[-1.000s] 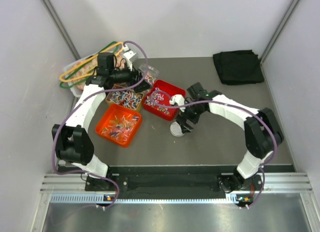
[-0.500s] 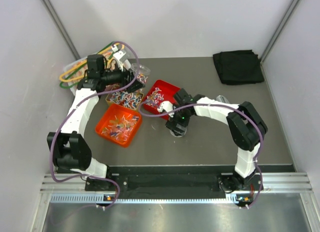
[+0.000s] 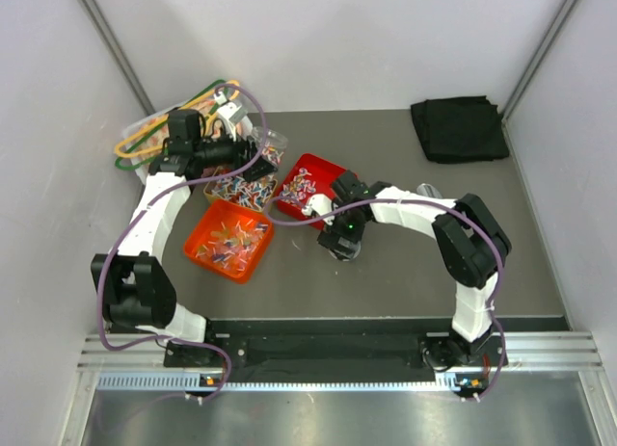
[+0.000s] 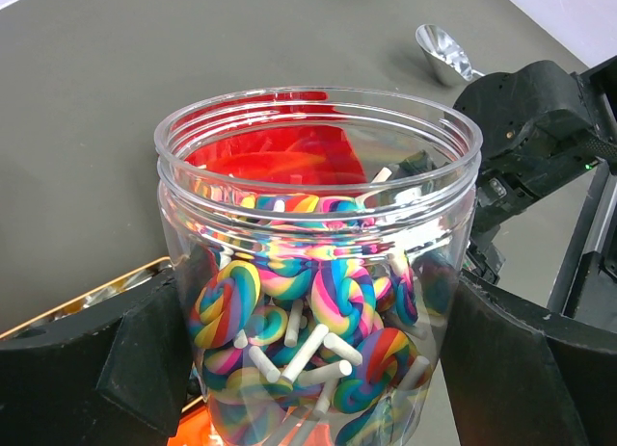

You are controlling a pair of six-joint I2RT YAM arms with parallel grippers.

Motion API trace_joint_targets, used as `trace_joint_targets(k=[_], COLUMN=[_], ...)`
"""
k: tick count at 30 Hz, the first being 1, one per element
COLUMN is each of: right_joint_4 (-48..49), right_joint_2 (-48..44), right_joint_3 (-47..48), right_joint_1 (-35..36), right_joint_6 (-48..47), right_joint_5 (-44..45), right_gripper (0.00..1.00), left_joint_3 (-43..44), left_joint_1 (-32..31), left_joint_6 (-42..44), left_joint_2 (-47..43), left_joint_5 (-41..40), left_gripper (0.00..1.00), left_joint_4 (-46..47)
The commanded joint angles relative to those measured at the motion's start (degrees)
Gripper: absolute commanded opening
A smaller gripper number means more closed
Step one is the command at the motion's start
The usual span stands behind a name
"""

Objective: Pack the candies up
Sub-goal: Pick up the bottle lid at the center of the board.

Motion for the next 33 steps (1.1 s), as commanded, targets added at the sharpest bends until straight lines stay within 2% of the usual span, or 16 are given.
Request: trace_joint_targets(k=[1, 15, 23, 24, 25, 26, 33], right_joint_4=[0.54, -1.48, -4.73, -5.95, -6.49, -7.02, -9.83], right_joint_2=[1.29, 4.01, 4.19, 4.36, 4.36, 4.54, 2.61], right_joint_3=[1.38, 1.56, 3.58, 3.75, 4.28, 4.37, 5.07], right_joint_1=[1.08, 1.26, 1.43, 1.43, 1.43, 1.52, 1.52], right_joint_6=[0.21, -0.23, -0.15, -0.32, -0.67, -0.59, -0.85], right_joint_5=[0.06, 1.03, 1.47, 1.3, 1.12, 1.12, 1.82], right_gripper=[0.99, 0.98, 0.91, 0.89, 0.81, 0.8, 0.76], left_joint_3=[0.96, 3.16, 4.13, 4.13, 4.13, 4.04, 3.78], left_joint_1=[0.37, 0.28, 0.28, 0.28, 0.28, 0.28, 0.28], left_joint_6=[-0.04, 0.66, 4.09, 4.27, 4.27, 4.44, 5.32], left_joint_2=[-2.75, -1.43, -1.51, -1.43, -1.34, -1.34, -1.07], left_joint_5=[2.03, 4.31, 5.02, 5.1, 5.28, 5.45, 5.72], left_gripper=[0.48, 0.48, 0.48, 0.48, 0.48, 0.48, 0.48], left_joint_4=[3.4, 2.26, 0.15, -0.03, -0.12, -0.21, -1.08])
